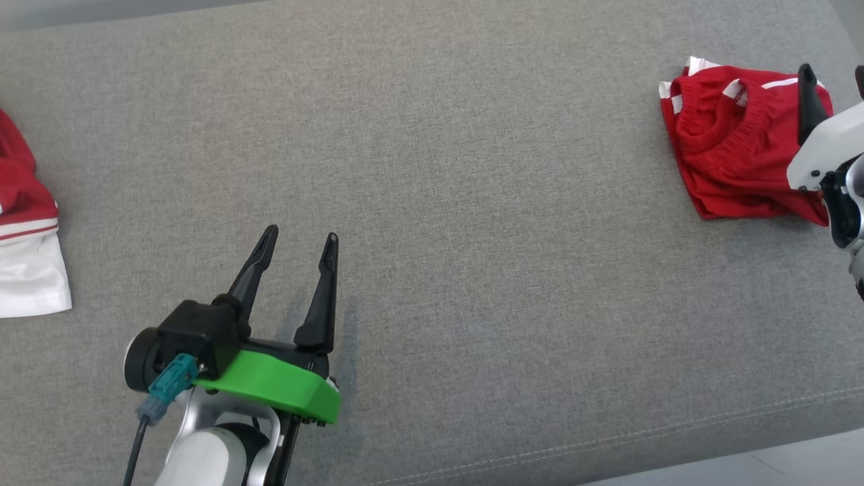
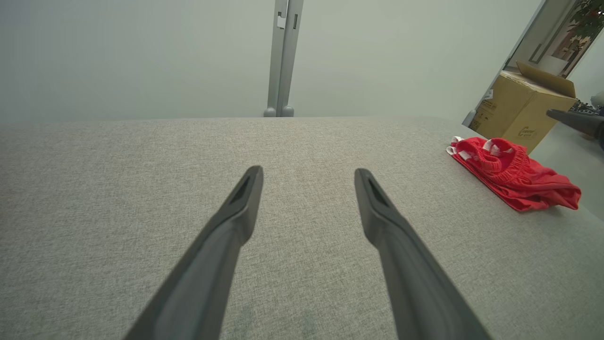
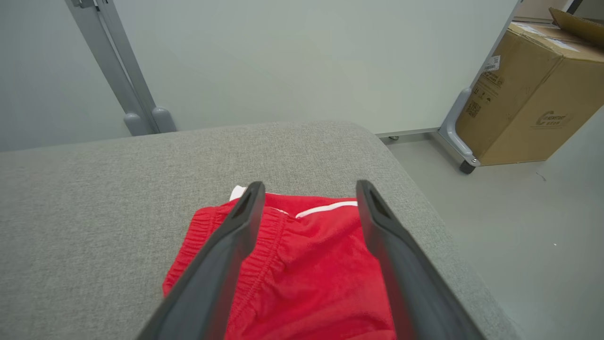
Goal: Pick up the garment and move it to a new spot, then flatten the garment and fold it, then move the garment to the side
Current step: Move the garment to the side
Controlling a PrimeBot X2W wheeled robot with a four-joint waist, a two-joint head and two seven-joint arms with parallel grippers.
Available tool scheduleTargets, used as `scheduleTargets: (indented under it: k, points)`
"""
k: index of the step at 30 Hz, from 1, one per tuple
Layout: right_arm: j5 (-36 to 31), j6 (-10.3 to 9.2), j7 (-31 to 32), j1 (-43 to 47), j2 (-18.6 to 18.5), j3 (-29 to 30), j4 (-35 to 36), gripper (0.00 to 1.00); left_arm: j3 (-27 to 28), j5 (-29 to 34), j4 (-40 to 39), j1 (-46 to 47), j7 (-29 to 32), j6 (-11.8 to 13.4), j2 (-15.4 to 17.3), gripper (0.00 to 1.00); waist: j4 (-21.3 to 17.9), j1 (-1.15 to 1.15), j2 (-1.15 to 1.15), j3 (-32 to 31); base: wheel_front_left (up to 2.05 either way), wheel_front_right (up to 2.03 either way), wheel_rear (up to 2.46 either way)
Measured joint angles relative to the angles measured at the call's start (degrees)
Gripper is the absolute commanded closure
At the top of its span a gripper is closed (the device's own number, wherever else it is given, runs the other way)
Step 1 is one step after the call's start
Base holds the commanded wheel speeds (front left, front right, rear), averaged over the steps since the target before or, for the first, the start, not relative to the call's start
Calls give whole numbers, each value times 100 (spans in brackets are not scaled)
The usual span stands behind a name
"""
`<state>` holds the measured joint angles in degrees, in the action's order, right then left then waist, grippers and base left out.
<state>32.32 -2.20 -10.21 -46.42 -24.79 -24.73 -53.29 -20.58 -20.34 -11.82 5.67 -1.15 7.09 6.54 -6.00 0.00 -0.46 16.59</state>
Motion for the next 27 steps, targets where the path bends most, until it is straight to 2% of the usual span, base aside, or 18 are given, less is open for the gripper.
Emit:
scheduleTargets:
  k: [5,11,17,22,27]
  points:
    - [-107,146,-322,-35,87,-158,286,0,38,-67,91,0,-102,0,-31,0,-81,0,0,-216,0,0,0]
    - [-276,280,-390,-23,456,-409,695,0,132,-170,358,-2,-263,0,-66,0,-193,0,0,-525,0,0,0]
    - [-255,278,-423,309,775,-385,1058,0,263,-297,735,-65,-487,0,-177,0,-281,0,0,-880,0,0,0]
    - [-375,146,-423,958,882,-446,1312,0,415,-363,1022,-231,-699,1,-202,0,-278,0,0,-1191,0,0,0]
    - [-539,-205,-422,1376,946,-256,2013,0,552,-363,1233,-359,-814,1,-218,0,-183,0,0,-1479,0,0,0]
